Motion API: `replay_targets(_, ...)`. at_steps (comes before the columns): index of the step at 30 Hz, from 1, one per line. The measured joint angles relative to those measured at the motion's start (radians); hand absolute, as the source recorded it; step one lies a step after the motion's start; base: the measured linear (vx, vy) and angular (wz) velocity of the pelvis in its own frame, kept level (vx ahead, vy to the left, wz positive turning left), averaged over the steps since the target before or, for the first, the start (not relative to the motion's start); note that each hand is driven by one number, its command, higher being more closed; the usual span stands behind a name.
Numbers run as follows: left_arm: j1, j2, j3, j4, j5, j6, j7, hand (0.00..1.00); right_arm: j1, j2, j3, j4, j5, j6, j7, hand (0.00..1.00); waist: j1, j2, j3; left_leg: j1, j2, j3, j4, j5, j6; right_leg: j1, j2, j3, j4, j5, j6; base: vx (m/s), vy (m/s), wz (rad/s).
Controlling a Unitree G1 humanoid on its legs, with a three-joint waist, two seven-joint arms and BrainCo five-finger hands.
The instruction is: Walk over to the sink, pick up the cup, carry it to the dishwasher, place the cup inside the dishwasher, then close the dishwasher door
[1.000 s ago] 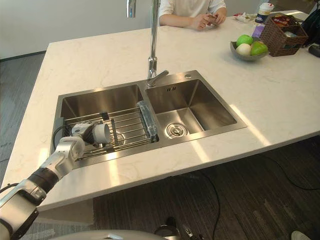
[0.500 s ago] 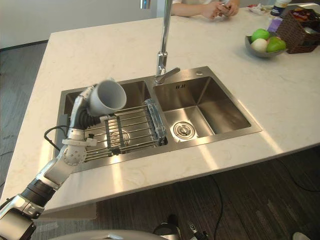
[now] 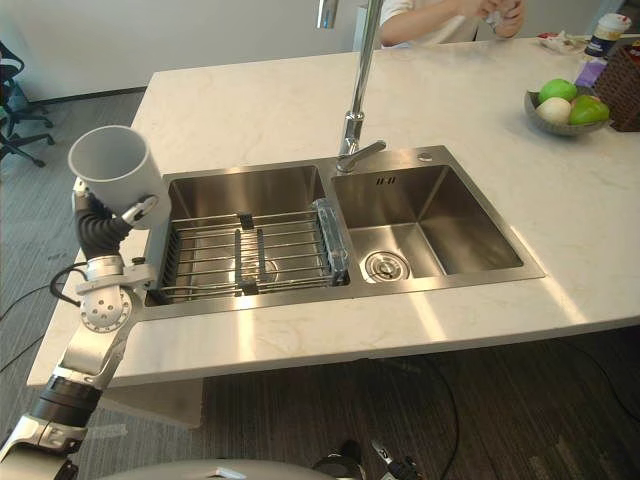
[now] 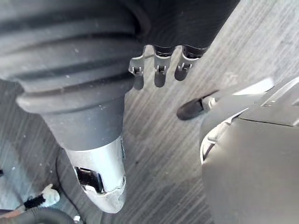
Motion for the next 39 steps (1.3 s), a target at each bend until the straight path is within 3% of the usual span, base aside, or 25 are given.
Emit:
replay_targets(3,0.095,-0.023,0.127,-0.005,0.000,0.029,0.003,1.00,0.005,0.009,0.002,0.003,-0.035,0.032,-0.001,0.00,0.039,-0.005,-0.004,-0.069,0.012,-0.053,0.113,-0.034,0.007,0.000,0.007,0.005,0.012,-0.012,0.004,0.01,-0.019,0.47)
replay_targets(8,0.274,-0.039,0.331,-0.114,-0.007,0.075,0.000,1.00,0.000,0.002,0.004,0.021,-0.039,0.059,-0.001,0.00,0.124,0.000,-0.019,-0.101,0.016,-0.159,0.162,-0.037,0.011,0.022,0.016,0.003,0.105,-0.111,0.001,-0.02,-0.019,0.56)
replay_targets(11,0.327,-0.041,0.427,-0.119,-0.008,0.083,-0.019,1.00,-0.004,-0.021,0.014,0.043,-0.047,0.091,-0.001,0.00,0.142,0.012,-0.030,-0.127,0.002,-0.212,0.149,-0.023,0.019,0.028,0.015,-0.027,0.149,-0.159,0.007,-0.08,-0.017,0.86)
replay_targets(13,0.357,-0.040,0.490,-0.114,-0.013,0.084,-0.043,1.00,0.001,-0.024,0.014,0.045,-0.047,0.102,-0.003,0.00,0.154,0.013,-0.029,-0.137,-0.024,-0.223,0.106,0.003,0.076,0.046,-0.003,-0.071,0.168,-0.177,0.012,-0.08,0.009,1.16)
replay_targets(14,0.370,-0.038,0.527,-0.101,-0.030,0.084,-0.057,1.00,0.009,-0.024,0.013,0.047,-0.046,0.115,-0.005,0.00,0.155,0.013,-0.030,-0.133,-0.039,-0.203,0.061,0.030,0.145,0.062,-0.020,-0.111,0.172,-0.183,0.012,-0.02,0.005,1.71)
replay_targets(15,0.370,-0.036,0.560,-0.078,-0.033,0.084,-0.075,1.00,0.019,-0.023,0.011,0.050,-0.047,0.120,-0.013,0.00,0.149,0.013,-0.030,-0.127,-0.039,-0.135,0.014,0.063,0.206,0.089,-0.032,-0.162,0.178,-0.188,0.006,-0.01,0.012,1.72)
replay_targets(17,0.351,-0.024,0.581,-0.037,-0.042,0.088,-0.113,1.00,0.043,-0.019,0.012,0.044,-0.043,0.138,-0.026,0.00,0.136,0.012,-0.023,-0.129,-0.021,0.019,0.009,0.104,0.280,0.162,-0.050,-0.277,0.191,-0.175,0.005,0.03,0.071,2.41)
replay_targets(18,0.337,-0.012,0.583,-0.018,-0.057,0.089,-0.151,1.00,0.079,-0.025,0.009,0.037,-0.032,0.137,-0.034,0.00,0.119,0.036,-0.013,-0.135,-0.004,0.099,0.042,0.125,0.304,0.197,-0.062,-0.355,0.240,-0.181,0.004,0.04,0.112,2.67)
replay_targets(19,0.337,-0.008,0.585,-0.015,-0.069,0.088,-0.172,1.00,0.086,-0.036,0.005,0.034,-0.026,0.134,-0.039,0.00,0.119,0.057,-0.008,-0.139,0.004,0.112,0.047,0.128,0.291,0.202,-0.069,-0.379,0.277,-0.211,0.007,-0.04,0.106,2.36)
replay_targets(20,0.330,0.025,0.610,-0.010,-0.079,0.088,-0.201,1.00,0.088,-0.022,-0.019,0.032,-0.015,0.119,-0.040,0.00,0.122,0.049,-0.004,-0.144,-0.001,0.144,0.044,0.114,0.246,0.191,-0.060,-0.375,0.274,-0.260,0.007,-0.07,0.041,1.97)
replay_targets(21,0.314,0.046,0.632,0.004,-0.089,0.090,-0.211,1.00,0.090,-0.013,-0.027,0.029,-0.015,0.095,-0.038,0.00,0.101,0.024,-0.002,-0.149,-0.004,0.205,0.057,0.080,0.186,0.203,-0.082,-0.376,0.260,-0.287,0.016,-0.06,0.054,1.82)
replay_targets(22,0.311,0.049,0.638,0.009,-0.096,0.090,-0.213,1.00,0.088,-0.008,-0.024,0.029,-0.015,0.087,-0.039,0.00,0.111,-0.003,-0.013,-0.164,0.000,0.245,0.099,0.073,0.194,0.197,-0.112,-0.390,0.278,-0.294,0.029,0.03,0.051,0.91)
replay_targets(23,0.317,0.050,0.663,0.020,-0.119,0.089,-0.218,1.00,0.069,-0.026,-0.025,0.023,-0.015,0.067,-0.041,0.00,0.144,-0.005,-0.013,-0.195,0.038,0.263,0.258,0.058,0.231,0.141,-0.180,-0.376,0.351,-0.297,0.032,0.07,0.081,0.13)
replay_targets(24,0.314,0.051,0.667,0.030,-0.137,0.085,-0.225,1.00,0.064,-0.037,-0.027,0.003,-0.015,0.060,-0.044,0.00,0.144,0.001,-0.014,-0.221,0.067,0.271,0.362,0.034,0.244,0.111,-0.210,-0.377,0.413,-0.304,0.023,0.04,0.092,0.05)
replay_targets(25,0.302,0.066,0.645,0.062,-0.179,0.057,-0.252,1.00,0.052,-0.072,-0.031,-0.039,0.005,0.050,-0.048,0.00,0.143,0.031,-0.005,-0.270,0.063,0.309,0.456,0.057,0.259,0.045,-0.270,-0.353,0.569,-0.325,-0.042,-0.09,0.150,0.52)
replay_targets(26,0.276,0.067,0.596,0.096,-0.228,0.024,-0.297,1.00,0.036,-0.085,-0.029,-0.035,0.029,0.047,-0.052,0.00,0.126,0.072,-0.008,-0.268,0.037,0.276,0.349,0.100,0.256,-0.066,-0.237,-0.287,0.668,-0.431,-0.046,-0.25,0.158,0.75)
replay_targets(27,0.240,0.048,0.576,0.120,-0.266,0.005,-0.331,1.00,0.018,-0.085,-0.032,-0.028,0.050,0.044,-0.056,0.00,0.112,0.077,-0.015,-0.225,-0.001,0.157,0.141,0.185,0.143,-0.149,-0.127,-0.253,0.620,-0.452,-0.131,-0.23,0.098,1.28)
replay_targets(28,0.145,0.083,0.566,0.118,-0.312,-0.003,-0.357,1.00,0.012,-0.025,-0.049,-0.026,0.073,0.018,-0.055,0.00,0.084,-0.014,0.003,-0.231,-0.042,0.193,0.263,0.095,0.229,-0.217,-0.134,-0.227,0.506,-0.338,-0.144,-0.11,-0.007,1.29)
replay_targets(29,0.122,0.067,0.552,0.119,-0.322,-0.009,-0.360,1.00,0.015,-0.026,-0.054,-0.017,0.082,0.011,-0.056,0.00,0.069,-0.007,0.005,-0.220,-0.005,0.227,0.339,0.045,0.240,-0.209,-0.156,-0.264,0.538,-0.343,-0.135,0.08,-0.008,1.18)
replay_targets(30,0.104,0.065,0.505,0.114,-0.345,-0.015,-0.370,1.00,0.009,-0.039,-0.092,0.006,0.092,0.001,-0.058,0.00,0.072,-0.005,0.014,-0.164,0.046,0.265,0.405,0.015,0.179,-0.224,-0.193,-0.272,0.582,-0.333,-0.157,0.05,0.032,0.59)
replay_targets(32,0.075,0.069,0.431,0.093,-0.346,-0.002,-0.397,1.00,0.040,-0.063,-0.135,0.023,0.115,-0.003,-0.057,0.00,0.056,-0.002,0.011,-0.083,0.072,0.280,0.376,0.035,0.131,-0.225,-0.257,-0.307,0.594,-0.322,-0.126,-0.05,0.170,0.74)
replay_targets(35,0.051,0.070,0.413,0.017,-0.332,0.009,-0.428,1.00,0.069,-0.065,-0.220,0.074,0.142,0.019,-0.057,0.00,0.043,0.034,-0.003,-0.021,0.019,0.269,0.179,0.008,0.032,-0.202,-0.309,-0.388,0.582,-0.266,-0.080,-0.12,0.322,0.99)
replay_targets(37,0.074,0.072,0.415,-0.025,-0.282,0.011,-0.403,1.00,0.088,-0.033,-0.236,0.087,0.109,0.040,-0.055,0.00,0.064,0.046,0.001,0.004,0.013,0.265,0.124,-0.067,-0.013,-0.165,-0.308,-0.424,0.574,-0.241,-0.064,-0.11,0.310,0.50)
replay_targets(38,0.139,0.072,0.425,-0.057,-0.265,0.020,-0.367,1.00,0.094,-0.006,-0.235,0.085,0.060,0.057,-0.052,0.00,0.074,0.022,0.007,0.021,-0.007,0.271,0.127,-0.090,0.003,-0.132,-0.321,-0.426,0.544,-0.213,-0.044,-0.12,0.260,0.25)
replay_targets(39,0.210,0.073,0.429,-0.091,-0.266,0.028,-0.336,1.00,0.105,0.012,-0.232,0.074,0.031,0.066,-0.040,0.00,0.078,0.019,0.005,0.021,-0.012,0.274,0.141,-0.105,0.020,-0.096,-0.315,-0.442,0.487,-0.165,-0.031,-0.12,0.243,0.23)
